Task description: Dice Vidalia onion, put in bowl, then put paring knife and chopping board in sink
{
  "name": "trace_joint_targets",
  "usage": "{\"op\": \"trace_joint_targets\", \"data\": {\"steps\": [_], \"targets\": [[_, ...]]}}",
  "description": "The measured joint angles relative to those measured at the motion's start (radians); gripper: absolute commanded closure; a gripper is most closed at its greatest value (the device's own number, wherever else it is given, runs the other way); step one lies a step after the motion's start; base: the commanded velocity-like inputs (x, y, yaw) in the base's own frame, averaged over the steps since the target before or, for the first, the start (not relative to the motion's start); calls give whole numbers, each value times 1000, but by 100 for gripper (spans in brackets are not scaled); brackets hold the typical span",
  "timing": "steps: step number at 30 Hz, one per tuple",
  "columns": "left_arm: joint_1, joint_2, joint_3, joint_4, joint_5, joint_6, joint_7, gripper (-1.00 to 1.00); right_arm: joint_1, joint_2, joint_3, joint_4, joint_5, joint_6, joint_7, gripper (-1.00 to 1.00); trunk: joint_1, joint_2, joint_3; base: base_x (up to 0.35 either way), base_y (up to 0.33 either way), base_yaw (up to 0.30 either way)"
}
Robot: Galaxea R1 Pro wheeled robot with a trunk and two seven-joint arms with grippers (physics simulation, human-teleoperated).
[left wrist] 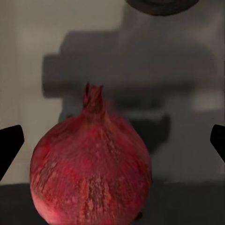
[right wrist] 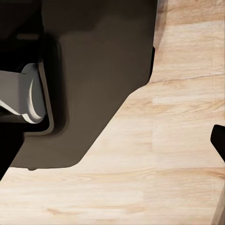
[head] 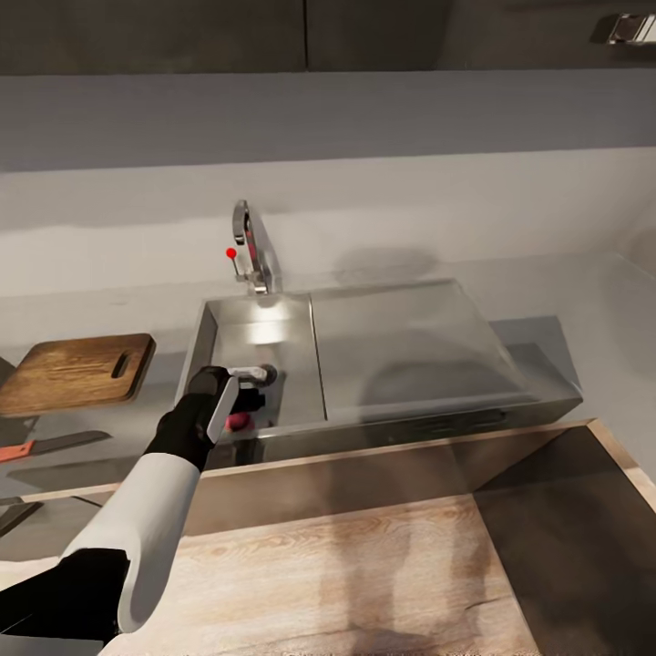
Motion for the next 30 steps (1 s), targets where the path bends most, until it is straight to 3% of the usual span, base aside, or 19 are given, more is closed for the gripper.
{"op": "trace_joint_targets", "data": {"steps": [30], "targets": [[6,2,0,23,-1,0,4,-100,0,0,0,0,0,0,0,-100,0,0,-9,0,0,6]]}}
